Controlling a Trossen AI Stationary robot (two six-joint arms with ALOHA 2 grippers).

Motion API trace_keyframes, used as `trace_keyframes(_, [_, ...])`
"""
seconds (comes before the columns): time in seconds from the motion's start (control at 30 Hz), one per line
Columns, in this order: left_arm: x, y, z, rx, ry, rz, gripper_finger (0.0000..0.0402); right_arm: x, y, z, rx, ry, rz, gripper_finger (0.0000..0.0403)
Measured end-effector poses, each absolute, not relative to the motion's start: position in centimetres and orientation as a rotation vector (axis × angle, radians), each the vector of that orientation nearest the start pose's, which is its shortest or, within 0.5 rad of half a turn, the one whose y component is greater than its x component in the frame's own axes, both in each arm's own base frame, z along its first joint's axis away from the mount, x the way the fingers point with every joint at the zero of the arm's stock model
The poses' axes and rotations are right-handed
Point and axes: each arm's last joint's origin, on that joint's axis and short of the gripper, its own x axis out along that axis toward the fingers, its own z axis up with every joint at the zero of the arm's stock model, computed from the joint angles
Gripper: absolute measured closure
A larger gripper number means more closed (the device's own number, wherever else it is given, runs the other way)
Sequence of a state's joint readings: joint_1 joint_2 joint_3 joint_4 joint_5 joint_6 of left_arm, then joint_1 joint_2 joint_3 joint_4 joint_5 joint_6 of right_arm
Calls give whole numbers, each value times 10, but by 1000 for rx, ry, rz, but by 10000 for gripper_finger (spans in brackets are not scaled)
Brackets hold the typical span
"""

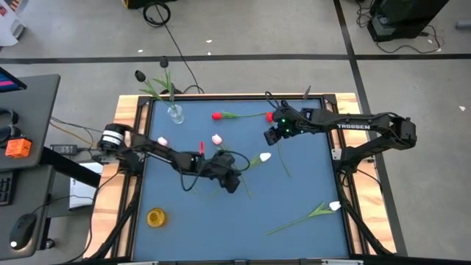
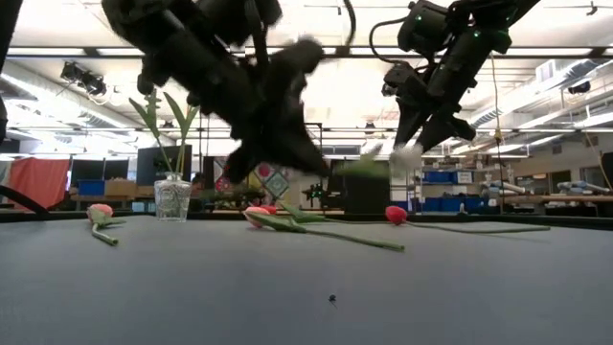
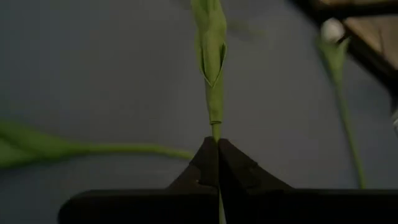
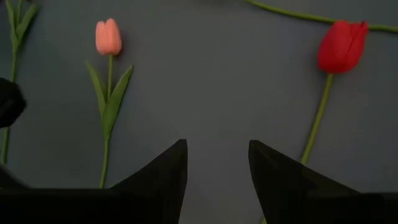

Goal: Sort flowers into vase by color
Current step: Put the top white tulip into the transparent vase

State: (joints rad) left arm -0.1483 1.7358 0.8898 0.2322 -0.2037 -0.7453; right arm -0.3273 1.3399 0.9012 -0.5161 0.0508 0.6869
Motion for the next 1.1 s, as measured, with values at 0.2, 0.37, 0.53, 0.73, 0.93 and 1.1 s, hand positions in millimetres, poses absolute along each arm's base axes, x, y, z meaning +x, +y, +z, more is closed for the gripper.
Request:
trace_keyframes(0.2, [338,-40,195,-585,467,290,401,251,-81,233,759,779,-660,224])
trace_keyframes(0.37, [329,-37,221,-531,393,282,401,253,-77,233,739,779,-664,224])
trace_keyframes(0.53, [312,-31,247,-461,353,309,401,253,-76,233,744,778,-666,224])
trace_keyframes(0.73, [293,-10,275,-368,305,341,401,254,-76,233,761,762,-671,224])
trace_keyframes(0.93, [277,21,297,-291,236,373,401,254,-77,233,779,746,-703,224])
trace_keyframes(1.1, [271,43,301,-243,244,354,401,254,-77,234,793,730,-720,224])
